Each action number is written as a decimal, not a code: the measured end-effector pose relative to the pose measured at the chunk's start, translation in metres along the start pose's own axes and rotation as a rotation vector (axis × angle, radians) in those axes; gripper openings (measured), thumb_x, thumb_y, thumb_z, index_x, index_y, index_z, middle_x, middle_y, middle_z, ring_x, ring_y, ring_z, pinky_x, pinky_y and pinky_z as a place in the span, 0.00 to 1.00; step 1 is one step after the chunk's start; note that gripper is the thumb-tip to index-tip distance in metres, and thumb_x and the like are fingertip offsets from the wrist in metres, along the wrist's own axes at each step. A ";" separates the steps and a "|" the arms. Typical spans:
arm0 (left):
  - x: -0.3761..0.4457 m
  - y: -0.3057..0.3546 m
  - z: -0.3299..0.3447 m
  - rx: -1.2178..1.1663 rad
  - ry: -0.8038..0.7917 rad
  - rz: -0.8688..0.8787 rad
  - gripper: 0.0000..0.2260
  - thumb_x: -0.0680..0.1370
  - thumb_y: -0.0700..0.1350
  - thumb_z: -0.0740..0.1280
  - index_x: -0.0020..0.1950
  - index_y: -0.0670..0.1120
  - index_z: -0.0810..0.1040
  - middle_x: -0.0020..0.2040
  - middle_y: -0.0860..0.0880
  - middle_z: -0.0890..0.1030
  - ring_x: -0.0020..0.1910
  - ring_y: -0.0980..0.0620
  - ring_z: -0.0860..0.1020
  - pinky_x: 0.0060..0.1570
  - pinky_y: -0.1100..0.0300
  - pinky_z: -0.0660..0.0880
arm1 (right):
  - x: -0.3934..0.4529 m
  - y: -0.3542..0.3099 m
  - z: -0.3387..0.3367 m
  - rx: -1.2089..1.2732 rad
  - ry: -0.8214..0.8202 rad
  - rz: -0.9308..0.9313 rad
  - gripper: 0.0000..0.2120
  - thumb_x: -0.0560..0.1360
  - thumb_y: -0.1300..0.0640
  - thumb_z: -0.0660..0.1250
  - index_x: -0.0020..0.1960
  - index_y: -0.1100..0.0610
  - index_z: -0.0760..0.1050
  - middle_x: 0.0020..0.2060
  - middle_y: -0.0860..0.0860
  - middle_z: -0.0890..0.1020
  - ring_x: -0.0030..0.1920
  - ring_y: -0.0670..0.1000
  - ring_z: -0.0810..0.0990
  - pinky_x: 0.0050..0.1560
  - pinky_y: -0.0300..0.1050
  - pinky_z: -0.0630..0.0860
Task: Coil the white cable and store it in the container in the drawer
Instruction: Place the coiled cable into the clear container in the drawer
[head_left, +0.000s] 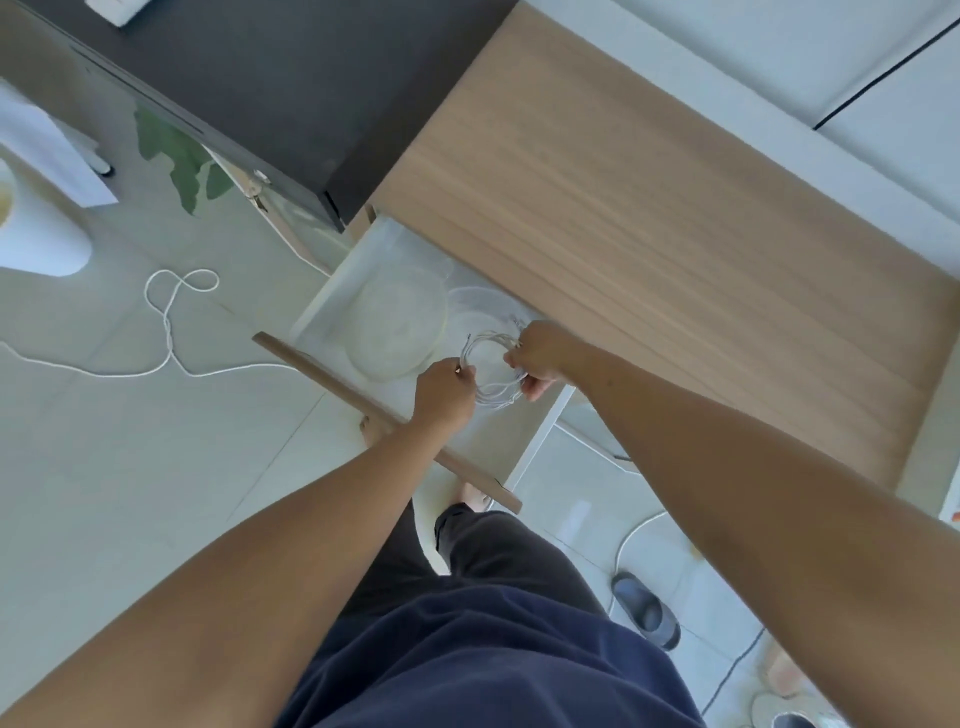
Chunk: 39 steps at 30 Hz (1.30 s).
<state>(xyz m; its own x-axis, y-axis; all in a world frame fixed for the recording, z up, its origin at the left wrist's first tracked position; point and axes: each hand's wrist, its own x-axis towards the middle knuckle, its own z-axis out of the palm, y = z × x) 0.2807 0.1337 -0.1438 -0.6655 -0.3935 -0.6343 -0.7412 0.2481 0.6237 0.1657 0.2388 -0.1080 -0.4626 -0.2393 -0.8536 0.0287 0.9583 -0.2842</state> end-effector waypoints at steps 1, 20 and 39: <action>0.005 0.001 0.001 0.045 0.003 -0.005 0.14 0.82 0.43 0.58 0.51 0.34 0.79 0.49 0.36 0.82 0.50 0.37 0.81 0.50 0.51 0.76 | 0.006 -0.003 -0.001 -0.014 -0.004 0.003 0.23 0.80 0.56 0.58 0.28 0.58 0.76 0.23 0.52 0.83 0.31 0.48 0.85 0.44 0.41 0.77; 0.030 -0.019 0.025 0.833 0.026 -0.035 0.15 0.79 0.47 0.59 0.62 0.41 0.74 0.60 0.43 0.78 0.61 0.42 0.73 0.57 0.50 0.66 | 0.058 -0.020 0.033 0.000 -0.003 0.031 0.12 0.79 0.63 0.63 0.37 0.59 0.72 0.31 0.57 0.83 0.34 0.54 0.83 0.36 0.44 0.80; -0.007 -0.018 -0.034 0.567 0.094 0.157 0.14 0.77 0.43 0.57 0.46 0.42 0.82 0.42 0.45 0.84 0.41 0.46 0.81 0.43 0.52 0.79 | 0.015 -0.010 0.014 -0.202 0.208 -0.203 0.17 0.78 0.61 0.63 0.67 0.62 0.73 0.62 0.58 0.79 0.57 0.56 0.80 0.57 0.48 0.77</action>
<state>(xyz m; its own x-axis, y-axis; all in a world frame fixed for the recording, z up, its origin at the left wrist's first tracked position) 0.3017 0.1019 -0.1348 -0.7792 -0.3847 -0.4948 -0.5837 0.7332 0.3490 0.1711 0.2240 -0.1240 -0.6123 -0.4110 -0.6754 -0.2485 0.9110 -0.3291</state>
